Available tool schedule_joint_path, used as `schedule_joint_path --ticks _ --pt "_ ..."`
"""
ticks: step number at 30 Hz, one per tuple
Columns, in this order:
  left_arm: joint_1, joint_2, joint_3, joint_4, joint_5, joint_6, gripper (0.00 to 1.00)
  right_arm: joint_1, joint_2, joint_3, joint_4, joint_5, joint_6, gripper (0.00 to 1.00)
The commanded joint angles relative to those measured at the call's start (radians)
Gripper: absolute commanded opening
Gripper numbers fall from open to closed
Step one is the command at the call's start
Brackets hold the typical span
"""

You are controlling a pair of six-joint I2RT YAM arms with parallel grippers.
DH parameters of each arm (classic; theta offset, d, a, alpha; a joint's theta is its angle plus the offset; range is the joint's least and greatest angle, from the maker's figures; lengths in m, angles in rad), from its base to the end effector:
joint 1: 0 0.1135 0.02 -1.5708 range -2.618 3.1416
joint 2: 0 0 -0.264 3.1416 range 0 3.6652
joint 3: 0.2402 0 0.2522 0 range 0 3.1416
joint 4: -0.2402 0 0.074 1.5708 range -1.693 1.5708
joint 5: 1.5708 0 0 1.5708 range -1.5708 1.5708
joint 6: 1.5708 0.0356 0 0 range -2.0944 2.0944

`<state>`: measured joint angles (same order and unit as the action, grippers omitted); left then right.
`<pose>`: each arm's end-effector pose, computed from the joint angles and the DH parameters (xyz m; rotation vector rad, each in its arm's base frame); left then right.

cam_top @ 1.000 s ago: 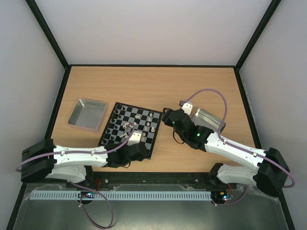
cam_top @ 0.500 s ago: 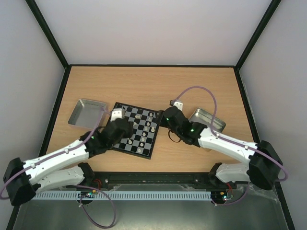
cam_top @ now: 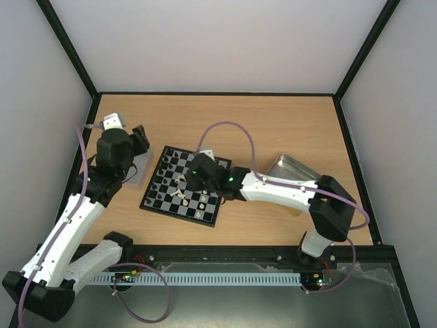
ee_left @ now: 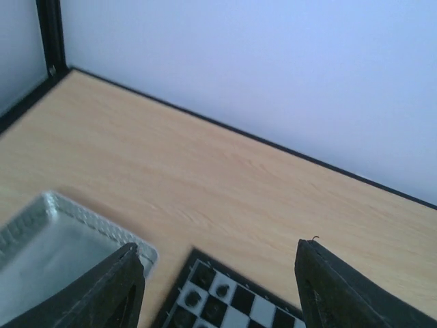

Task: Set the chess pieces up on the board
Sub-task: Pick up the chess piece from the chessboard.

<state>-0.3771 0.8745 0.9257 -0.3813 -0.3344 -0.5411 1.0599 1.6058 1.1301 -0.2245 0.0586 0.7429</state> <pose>0.1847 -0.0606 0.3536 -0.3799 1.8553 -0.3108 0.1770 0.3115 0.2479 -0.3504 2.4020 0.8410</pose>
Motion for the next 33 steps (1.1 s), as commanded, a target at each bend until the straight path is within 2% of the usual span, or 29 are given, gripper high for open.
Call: schedule_joint_path --ticks 1,4,11,19,26,33 --pt "0.057 0.032 0.053 0.039 -0.039 0.103 0.64 0.049 0.092 0.086 -0.117 -0.023 -0.044 0.55" --pt "0.109 0.046 0.054 0.050 -0.011 0.103 0.66 0.086 0.155 0.143 -0.172 -0.024 -0.076 0.54" --pt "0.115 0.036 -0.004 0.067 -0.017 0.099 0.69 0.133 0.263 0.220 -0.228 -0.059 -0.104 0.50" --pt "0.133 0.006 -0.029 0.067 0.003 0.084 0.70 0.140 0.287 0.198 -0.220 -0.109 -0.095 0.44" --pt "0.135 -0.001 -0.033 0.066 0.002 0.086 0.70 0.140 0.324 0.204 -0.208 -0.116 -0.087 0.35" --pt "0.136 -0.004 -0.037 0.065 0.000 0.089 0.70 0.140 0.337 0.204 -0.202 -0.070 -0.068 0.34"
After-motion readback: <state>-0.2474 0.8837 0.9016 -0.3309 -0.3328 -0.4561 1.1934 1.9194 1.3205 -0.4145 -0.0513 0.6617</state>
